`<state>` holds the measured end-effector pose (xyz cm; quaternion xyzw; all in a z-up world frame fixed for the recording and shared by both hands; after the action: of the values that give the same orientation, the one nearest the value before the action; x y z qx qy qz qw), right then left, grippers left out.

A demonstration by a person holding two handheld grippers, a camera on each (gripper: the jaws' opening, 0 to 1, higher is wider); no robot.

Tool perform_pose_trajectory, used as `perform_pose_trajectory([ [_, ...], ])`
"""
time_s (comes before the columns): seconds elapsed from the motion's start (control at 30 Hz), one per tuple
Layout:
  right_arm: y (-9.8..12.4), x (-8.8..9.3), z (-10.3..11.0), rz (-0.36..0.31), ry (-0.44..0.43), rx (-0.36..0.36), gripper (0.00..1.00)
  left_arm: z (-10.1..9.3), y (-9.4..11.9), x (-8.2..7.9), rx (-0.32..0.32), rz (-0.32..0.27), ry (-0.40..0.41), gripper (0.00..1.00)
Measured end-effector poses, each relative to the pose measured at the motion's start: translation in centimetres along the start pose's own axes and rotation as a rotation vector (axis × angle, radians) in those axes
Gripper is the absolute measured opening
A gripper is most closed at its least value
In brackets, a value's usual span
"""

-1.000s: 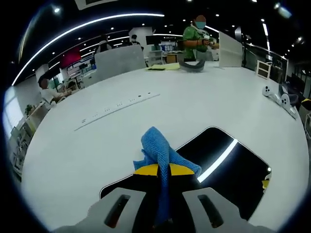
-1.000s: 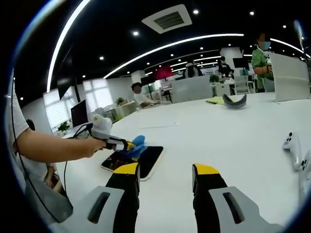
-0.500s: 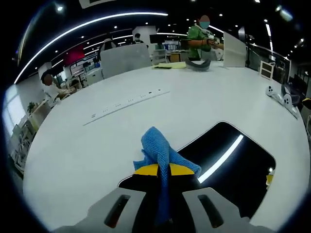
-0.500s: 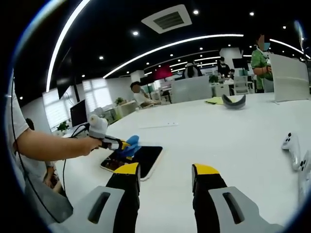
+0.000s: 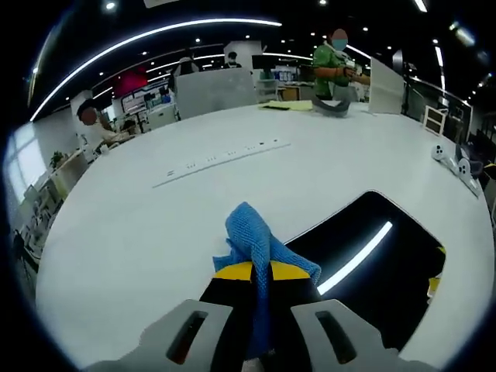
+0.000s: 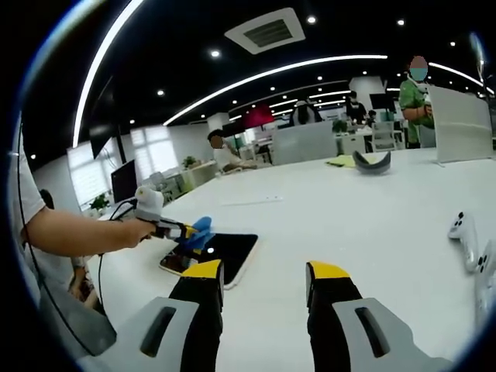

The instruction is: Wipe the mirror surface with the cleaning cloth until all visible marks leave the cleaned area.

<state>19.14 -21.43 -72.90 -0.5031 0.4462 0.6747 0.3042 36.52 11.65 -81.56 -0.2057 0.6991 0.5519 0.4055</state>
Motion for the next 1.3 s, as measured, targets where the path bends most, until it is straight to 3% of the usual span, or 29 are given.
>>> perform_pose_trajectory([
  [0.5, 0.0, 0.0, 0.0, -0.002, 0.005, 0.001, 0.40, 2.2, 1.0, 0.7, -0.026, 0.002, 0.005, 0.03],
  [1.3, 0.1, -0.2, 0.1, -0.008, 0.005, -0.002, 0.40, 3.0, 2.2, 1.4, -0.028, 0.008, 0.021, 0.03],
])
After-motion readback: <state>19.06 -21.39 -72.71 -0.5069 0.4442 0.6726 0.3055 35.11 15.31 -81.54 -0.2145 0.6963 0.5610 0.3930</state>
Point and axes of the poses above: the point that each gripper's makers call its tool centre point, and the gripper's own axes: y roughly backward along the fingers, z roughly to its left, x roughly out of its underside, the point moved 3 cm from there along y, roughly backward along the fingers, and after that the axes turned 8 degrees about y, right-handed, at the moved point
